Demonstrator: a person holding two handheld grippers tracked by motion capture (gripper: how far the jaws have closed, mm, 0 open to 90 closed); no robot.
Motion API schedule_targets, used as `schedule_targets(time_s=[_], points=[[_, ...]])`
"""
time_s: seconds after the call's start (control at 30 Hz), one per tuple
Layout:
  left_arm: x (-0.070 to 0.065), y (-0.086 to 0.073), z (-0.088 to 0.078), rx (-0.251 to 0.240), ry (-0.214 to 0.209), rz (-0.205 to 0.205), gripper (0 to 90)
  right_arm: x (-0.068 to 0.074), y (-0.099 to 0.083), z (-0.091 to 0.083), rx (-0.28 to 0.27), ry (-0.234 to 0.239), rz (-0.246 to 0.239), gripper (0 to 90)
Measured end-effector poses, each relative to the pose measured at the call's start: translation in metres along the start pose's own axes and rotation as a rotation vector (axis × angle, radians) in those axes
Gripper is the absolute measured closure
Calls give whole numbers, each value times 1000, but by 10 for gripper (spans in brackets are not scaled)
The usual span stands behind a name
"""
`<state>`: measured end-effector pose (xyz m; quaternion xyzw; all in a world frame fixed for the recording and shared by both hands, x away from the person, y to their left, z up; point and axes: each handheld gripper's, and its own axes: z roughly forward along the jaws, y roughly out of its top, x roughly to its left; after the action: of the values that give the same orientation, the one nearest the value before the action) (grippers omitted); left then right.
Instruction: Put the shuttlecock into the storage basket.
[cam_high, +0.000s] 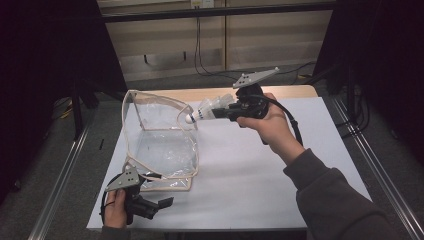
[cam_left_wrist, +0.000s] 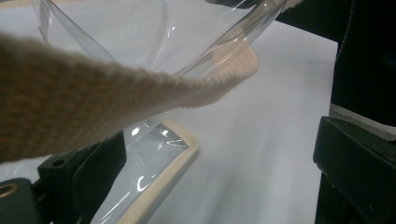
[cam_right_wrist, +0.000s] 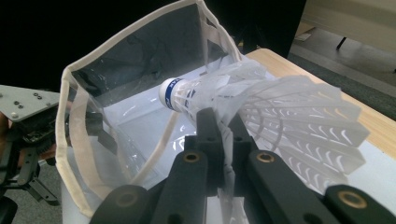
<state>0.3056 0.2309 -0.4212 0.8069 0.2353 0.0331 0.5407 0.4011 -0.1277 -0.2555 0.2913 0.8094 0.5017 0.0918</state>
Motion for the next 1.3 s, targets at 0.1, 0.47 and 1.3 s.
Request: schedule_targets(time_s=[0.1, 0.47, 1.3], points=[[0, 0, 0, 0, 0, 0, 27, 3, 3, 3, -2, 4, -3, 883], [0, 0, 0, -1, 0, 1, 26, 17, 15, 18, -2, 25, -21, 883], [0, -1, 1, -6, -6, 3, 22, 40, 26, 53, 3, 34, -35, 883]])
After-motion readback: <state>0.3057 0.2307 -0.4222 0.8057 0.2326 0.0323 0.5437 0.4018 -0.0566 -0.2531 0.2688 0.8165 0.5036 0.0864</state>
